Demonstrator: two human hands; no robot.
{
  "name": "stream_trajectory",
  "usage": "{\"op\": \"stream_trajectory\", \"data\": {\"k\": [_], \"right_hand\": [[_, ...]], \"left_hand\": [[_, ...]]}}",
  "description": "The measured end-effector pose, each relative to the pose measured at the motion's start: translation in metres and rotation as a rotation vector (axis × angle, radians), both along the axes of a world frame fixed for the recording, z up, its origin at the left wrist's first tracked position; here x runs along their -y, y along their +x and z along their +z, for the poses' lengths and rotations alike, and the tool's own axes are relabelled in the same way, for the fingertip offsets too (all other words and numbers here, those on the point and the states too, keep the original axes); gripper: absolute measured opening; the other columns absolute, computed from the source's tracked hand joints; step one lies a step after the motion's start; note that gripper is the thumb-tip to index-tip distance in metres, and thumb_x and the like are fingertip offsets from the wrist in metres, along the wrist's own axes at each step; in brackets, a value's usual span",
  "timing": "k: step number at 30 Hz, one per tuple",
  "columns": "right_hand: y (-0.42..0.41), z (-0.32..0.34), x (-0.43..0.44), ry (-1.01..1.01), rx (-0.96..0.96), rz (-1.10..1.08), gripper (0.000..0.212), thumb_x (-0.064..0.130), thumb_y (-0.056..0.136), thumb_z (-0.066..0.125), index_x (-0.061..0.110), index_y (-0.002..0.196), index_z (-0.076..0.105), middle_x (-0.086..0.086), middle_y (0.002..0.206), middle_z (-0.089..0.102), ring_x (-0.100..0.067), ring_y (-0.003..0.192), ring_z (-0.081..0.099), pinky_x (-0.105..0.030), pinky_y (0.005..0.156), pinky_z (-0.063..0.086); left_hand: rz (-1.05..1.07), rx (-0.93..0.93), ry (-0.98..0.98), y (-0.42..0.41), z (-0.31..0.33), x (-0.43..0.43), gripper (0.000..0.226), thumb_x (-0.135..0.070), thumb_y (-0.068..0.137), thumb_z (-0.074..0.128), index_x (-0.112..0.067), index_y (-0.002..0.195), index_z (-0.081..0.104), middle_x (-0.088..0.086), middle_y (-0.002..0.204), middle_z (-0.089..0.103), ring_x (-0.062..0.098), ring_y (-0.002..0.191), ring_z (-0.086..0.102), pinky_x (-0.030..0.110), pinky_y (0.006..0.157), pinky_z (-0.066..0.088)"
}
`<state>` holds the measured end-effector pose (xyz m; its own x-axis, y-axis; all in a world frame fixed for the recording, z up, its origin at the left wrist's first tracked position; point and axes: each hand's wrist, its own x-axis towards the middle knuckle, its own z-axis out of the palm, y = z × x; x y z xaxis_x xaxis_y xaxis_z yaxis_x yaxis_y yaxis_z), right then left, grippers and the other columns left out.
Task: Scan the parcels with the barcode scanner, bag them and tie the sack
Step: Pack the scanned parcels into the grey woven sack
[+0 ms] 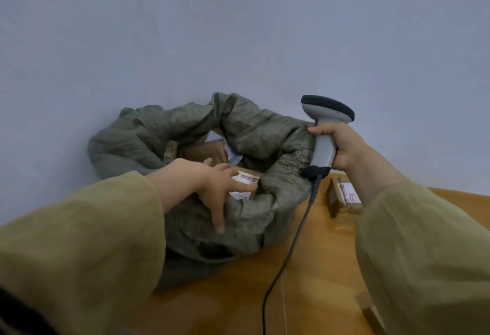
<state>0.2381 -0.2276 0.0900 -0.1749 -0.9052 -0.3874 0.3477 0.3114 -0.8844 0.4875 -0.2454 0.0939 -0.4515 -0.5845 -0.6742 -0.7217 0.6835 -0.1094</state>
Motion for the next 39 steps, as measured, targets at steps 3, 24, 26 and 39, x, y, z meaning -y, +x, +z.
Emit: {"op": "stream_trajectory", "data": {"k": [3,24,26,39], "right_hand": [[-0.030,-0.013,-0.012,0.077,-0.043,-0.095,0.002,0.007,0.084,0.058,0.009,0.084,0.060,-0.007,0.073,0.055,-0.022,0.065,0.053,-0.033,0.058,0.045],[-0.214,-0.189,-0.029,0.447,0.025,-0.522,0.039,0.000,0.072,0.064,0.000,0.111,0.058,-0.014,0.094,0.070,-0.032,0.081,0.067,-0.041,0.075,0.056],[-0.214,-0.193,-0.026,0.435,0.005,-0.532,0.032,-0.001,0.074,0.063,0.002,0.106,0.057,-0.012,0.085,0.066,-0.028,0.073,0.063,-0.038,0.069,0.054],[-0.198,-0.083,-0.044,0.186,-0.067,-0.964,0.023,0.009,0.077,0.070,0.017,0.078,0.049,-0.005,0.099,0.067,-0.022,0.095,0.066,-0.039,0.090,0.054]], "left_hand": [[0.103,0.141,-0.222,-0.008,-0.026,0.017,0.112,-0.036,0.078,0.072,-0.028,0.149,-0.014,0.016,0.158,-0.008,0.036,0.144,-0.009,0.060,0.113,-0.004],[1.071,-0.684,0.230,-0.337,-0.204,0.043,0.041,-0.022,0.096,0.043,0.002,0.129,0.046,0.016,0.131,0.050,0.033,0.119,0.049,0.038,0.101,0.042],[1.150,-0.729,0.295,-0.338,-0.204,0.042,0.019,-0.020,0.097,0.043,-0.004,0.106,0.050,0.013,0.111,0.051,0.027,0.107,0.049,0.032,0.090,0.045],[1.140,-1.212,0.152,-0.355,-0.070,-0.010,0.051,-0.007,0.086,0.058,-0.013,0.133,0.041,0.015,0.133,0.040,0.031,0.119,0.043,0.038,0.102,0.041]]}}
